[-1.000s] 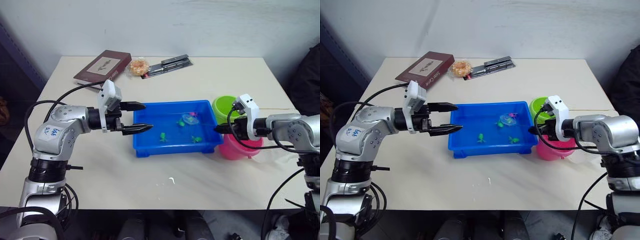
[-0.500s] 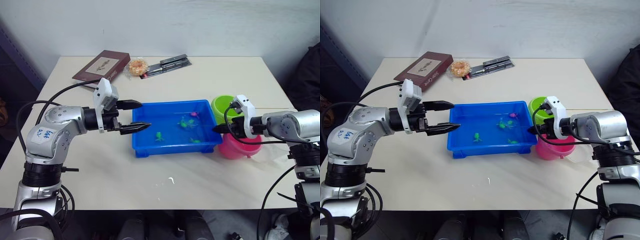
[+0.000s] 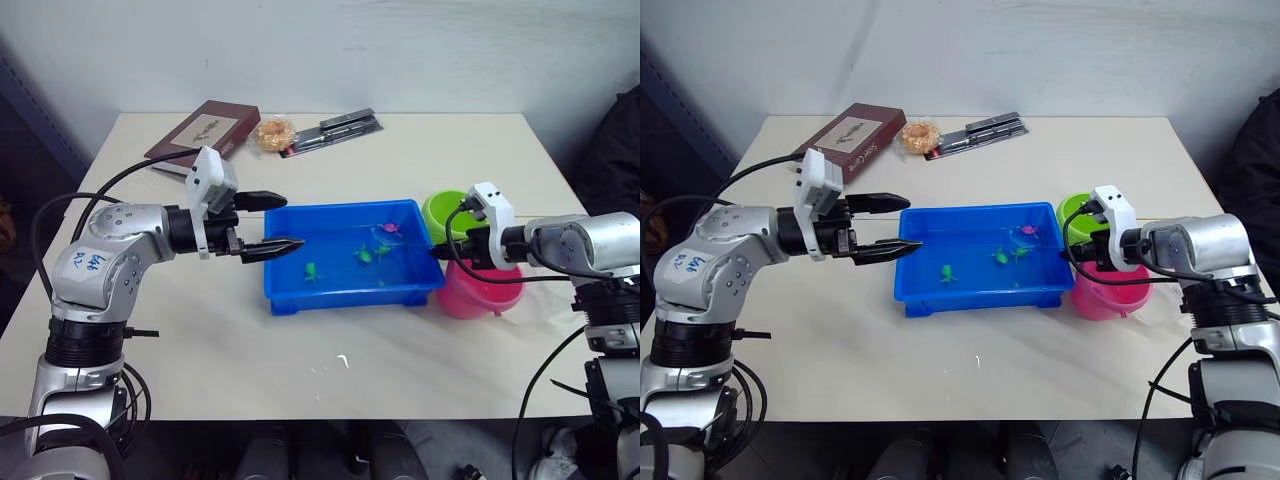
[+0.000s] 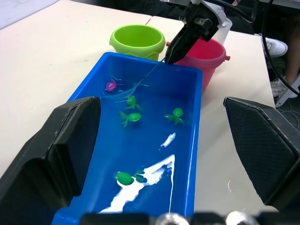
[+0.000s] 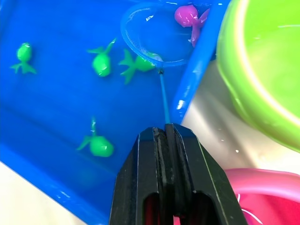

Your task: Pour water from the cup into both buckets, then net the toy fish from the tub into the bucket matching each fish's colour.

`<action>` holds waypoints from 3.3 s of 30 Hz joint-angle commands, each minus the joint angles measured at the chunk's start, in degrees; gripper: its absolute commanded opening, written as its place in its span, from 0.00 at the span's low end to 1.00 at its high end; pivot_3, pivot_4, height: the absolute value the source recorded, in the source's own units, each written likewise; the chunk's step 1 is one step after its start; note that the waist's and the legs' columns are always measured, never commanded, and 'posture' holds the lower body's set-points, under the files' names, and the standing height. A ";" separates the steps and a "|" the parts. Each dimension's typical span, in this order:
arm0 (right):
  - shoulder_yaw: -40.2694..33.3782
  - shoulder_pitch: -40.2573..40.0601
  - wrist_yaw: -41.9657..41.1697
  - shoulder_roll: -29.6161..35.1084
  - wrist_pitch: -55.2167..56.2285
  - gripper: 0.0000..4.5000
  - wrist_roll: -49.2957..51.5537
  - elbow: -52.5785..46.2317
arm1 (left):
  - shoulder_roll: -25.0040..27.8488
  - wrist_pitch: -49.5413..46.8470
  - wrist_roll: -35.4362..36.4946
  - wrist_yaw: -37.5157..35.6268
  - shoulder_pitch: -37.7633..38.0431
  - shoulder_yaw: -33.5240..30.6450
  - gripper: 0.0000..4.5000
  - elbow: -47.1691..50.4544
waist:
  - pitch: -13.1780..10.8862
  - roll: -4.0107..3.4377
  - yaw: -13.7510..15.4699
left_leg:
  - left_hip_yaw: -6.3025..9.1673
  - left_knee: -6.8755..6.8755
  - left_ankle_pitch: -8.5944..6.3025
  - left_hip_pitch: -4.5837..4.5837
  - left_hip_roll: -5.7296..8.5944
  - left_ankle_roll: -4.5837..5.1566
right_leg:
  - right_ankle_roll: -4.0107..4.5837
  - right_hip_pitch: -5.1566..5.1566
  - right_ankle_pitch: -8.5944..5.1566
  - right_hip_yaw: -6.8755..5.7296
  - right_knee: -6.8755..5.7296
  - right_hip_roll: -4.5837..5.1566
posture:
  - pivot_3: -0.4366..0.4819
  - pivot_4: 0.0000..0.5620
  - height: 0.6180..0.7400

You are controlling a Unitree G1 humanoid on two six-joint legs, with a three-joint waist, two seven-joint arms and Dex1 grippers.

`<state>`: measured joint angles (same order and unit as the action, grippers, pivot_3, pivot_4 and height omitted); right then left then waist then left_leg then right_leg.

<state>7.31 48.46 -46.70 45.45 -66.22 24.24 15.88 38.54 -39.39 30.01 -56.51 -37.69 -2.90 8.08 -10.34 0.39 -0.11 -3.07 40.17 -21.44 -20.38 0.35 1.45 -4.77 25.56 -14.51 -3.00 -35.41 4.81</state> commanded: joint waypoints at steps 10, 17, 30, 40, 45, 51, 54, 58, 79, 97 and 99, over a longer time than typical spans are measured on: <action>3.16 -8.34 -6.63 6.87 13.73 0.00 -5.80 -17.27 | 0.09 2.01 0.26 -0.95 -1.55 0.34 1.00 -0.88 | 0.00 0.00 0.07 | 0.00 -0.03 0.00 -0.02 0.00 -0.01 | -0.02 0.00 0.01 -0.01 0.08 -0.06 | 0.48 0.27 1.00; 3.36 -12.33 -7.64 8.42 22.32 0.00 -9.79 -19.96 | -0.37 3.30 -0.20 -1.41 -2.92 1.30 1.00 -2.89 | 0.00 0.00 0.05 | -0.02 -0.02 -0.01 0.00 -0.02 -0.03 | -0.02 0.00 0.01 0.01 0.06 -0.08 | 0.48 0.27 1.00; -2.42 -8.10 -8.49 5.51 -2.95 0.00 2.31 -19.77 | -1.18 5.32 -1.22 -2.36 -4.19 2.23 1.00 -5.55 | 0.00 0.00 0.03 | 0.01 -0.02 -0.01 0.01 -0.04 -0.03 | -0.01 0.00 0.01 0.00 0.07 -0.04 | 0.48 0.27 1.00; -0.95 -2.73 -5.24 3.54 -7.48 0.00 1.46 -10.67 | -1.02 5.84 -1.17 -2.03 -3.53 1.96 1.00 -5.28 | 0.00 0.00 0.07 | 0.02 -0.07 -0.01 -0.01 -0.02 -0.03 | -0.01 0.00 0.01 -0.01 0.13 0.00 | 0.48 0.27 1.00; -0.14 -1.22 -7.00 3.28 -10.95 0.00 4.23 -12.47 | -1.01 6.00 -1.34 -1.73 -3.95 1.83 1.00 -5.66 | 0.00 0.00 0.03 | 0.02 -0.08 -0.01 -0.02 -0.02 -0.03 | -0.01 0.02 0.01 -0.01 0.12 -0.02 | 0.48 0.27 1.00; -1.78 -1.79 -4.07 2.53 -14.66 0.00 5.13 -13.27 | -0.93 6.11 -1.37 -1.56 -3.54 1.69 1.00 -5.34 | 0.00 0.00 0.03 | 0.02 -0.08 -0.01 -0.02 -0.03 -0.03 | -0.01 0.02 0.01 -0.01 0.12 -0.01 | 0.48 0.27 1.00; -2.53 -1.48 -2.20 1.80 -15.20 0.00 4.80 -11.42 | -1.09 6.18 -1.42 -1.44 -3.64 1.76 1.00 -5.43 | 0.00 0.00 0.03 | 0.02 -0.08 -0.01 -0.02 -0.03 -0.03 | -0.01 0.02 0.01 0.00 0.12 -0.01 | 0.48 0.27 1.00; -3.17 -0.16 2.50 0.49 -13.11 0.00 1.98 -7.36 | -1.21 6.42 -1.51 -1.44 -3.97 1.83 1.00 -5.74 | 0.00 0.00 0.03 | 0.03 -0.09 -0.01 -0.02 -0.02 -0.03 | -0.01 0.02 0.01 -0.02 0.13 -0.01 | 0.48 0.27 1.00; -0.56 -19.53 -1.26 12.76 30.97 0.00 -12.17 -29.32 | -3.50 7.10 -1.84 -3.48 -7.05 3.69 1.00 -8.83 | 0.00 0.00 0.21 | -0.04 -0.12 -0.02 -0.08 0.00 -0.01 | -0.14 0.00 0.08 -0.03 0.32 -0.17 | 0.48 0.27 1.00; -55.50 -69.60 -5.80 0.62 45.78 0.00 -6.57 -48.36 | -12.65 7.63 -1.87 -13.56 -16.49 9.41 1.00 -19.42 | 0.01 -0.01 2.16 | -0.19 -0.08 -0.02 0.04 0.13 0.19 | -0.25 -0.16 0.14 0.02 0.34 -0.41 | 0.48 0.27 1.00; -59.08 -72.95 -6.36 1.26 53.02 0.00 -11.25 -45.01 | -13.57 8.70 -2.46 -14.29 -17.39 9.83 1.00 -21.12 | 0.00 0.00 1.74 | -0.26 -0.08 -0.03 0.10 0.16 0.26 | -0.27 -0.19 0.15 0.07 0.37 -0.40 | 0.48 0.27 1.00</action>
<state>-47.19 -23.36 -52.40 46.14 -19.65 16.49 -30.62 25.38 -32.32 27.77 -69.76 -52.95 7.14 -12.69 -10.34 0.39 1.64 -3.36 40.09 -21.46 -20.26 0.52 1.73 -5.05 25.37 -14.36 -2.90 -35.04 4.42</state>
